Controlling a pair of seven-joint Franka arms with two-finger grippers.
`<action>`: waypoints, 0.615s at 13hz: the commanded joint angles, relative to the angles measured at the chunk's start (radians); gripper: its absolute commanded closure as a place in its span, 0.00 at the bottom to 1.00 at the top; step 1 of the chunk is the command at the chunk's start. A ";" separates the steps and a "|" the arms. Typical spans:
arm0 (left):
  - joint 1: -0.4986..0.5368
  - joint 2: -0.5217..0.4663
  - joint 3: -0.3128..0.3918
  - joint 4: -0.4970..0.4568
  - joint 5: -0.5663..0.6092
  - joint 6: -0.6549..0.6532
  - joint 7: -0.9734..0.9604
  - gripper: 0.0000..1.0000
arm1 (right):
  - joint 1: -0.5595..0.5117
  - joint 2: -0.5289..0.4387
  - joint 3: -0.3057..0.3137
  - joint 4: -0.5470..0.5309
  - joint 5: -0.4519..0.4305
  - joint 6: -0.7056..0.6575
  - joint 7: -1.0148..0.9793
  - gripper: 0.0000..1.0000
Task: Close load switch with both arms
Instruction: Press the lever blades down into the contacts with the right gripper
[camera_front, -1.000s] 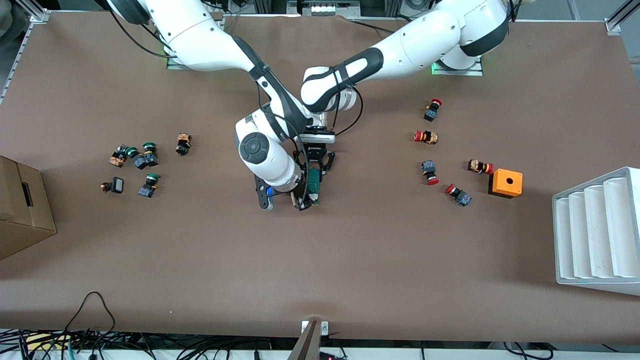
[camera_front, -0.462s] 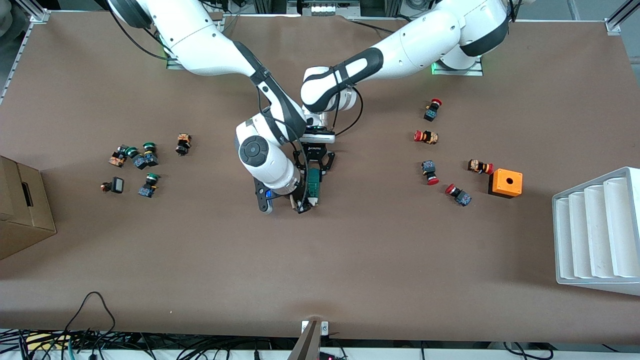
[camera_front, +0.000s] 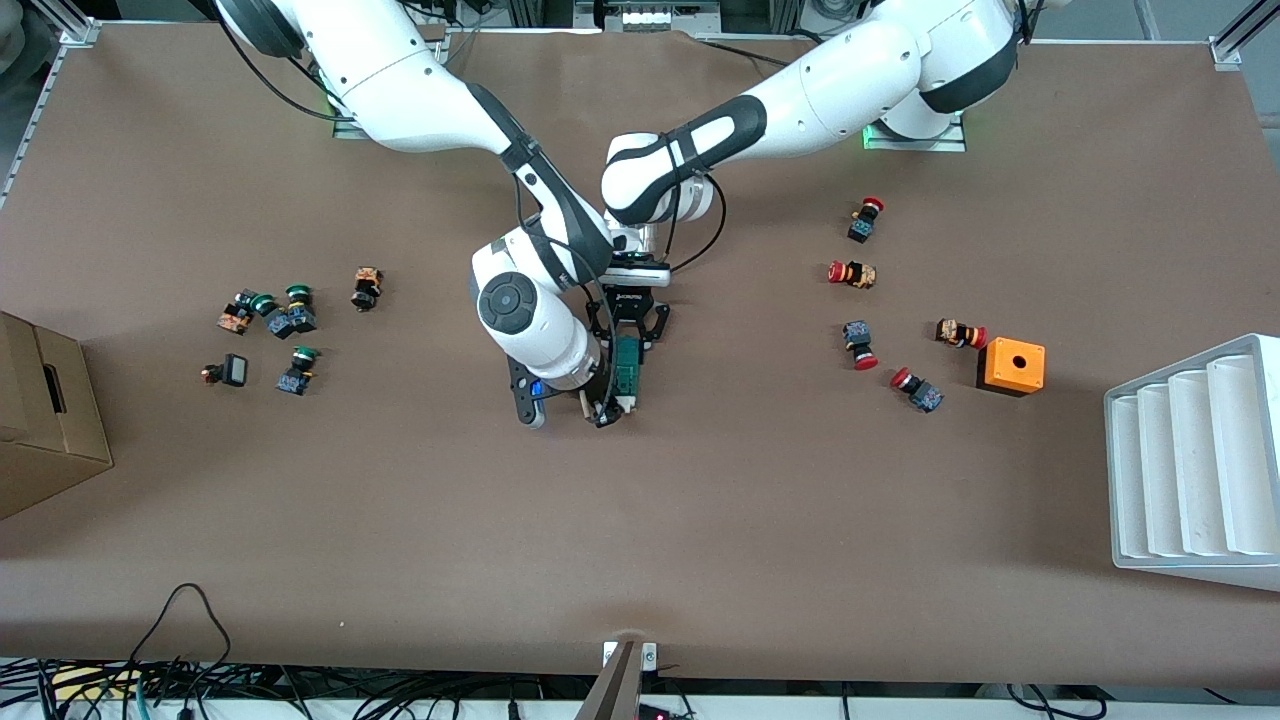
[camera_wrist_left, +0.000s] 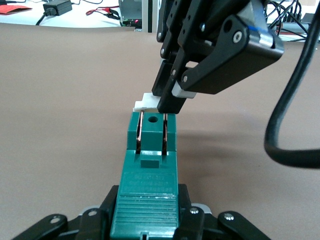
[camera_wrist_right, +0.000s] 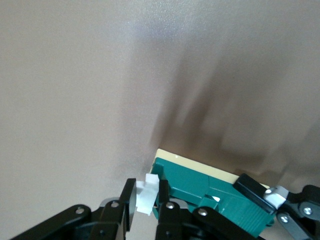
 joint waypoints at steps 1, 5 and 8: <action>-0.006 0.044 0.001 0.044 0.060 0.025 -0.017 0.71 | 0.006 0.050 -0.004 0.018 -0.026 0.027 -0.005 0.83; -0.006 0.046 0.001 0.044 0.060 0.024 -0.017 0.71 | 0.006 0.059 -0.004 0.018 -0.026 0.030 -0.005 0.89; -0.006 0.046 0.001 0.044 0.060 0.024 -0.017 0.70 | 0.004 0.061 -0.004 0.018 -0.026 0.036 -0.002 0.93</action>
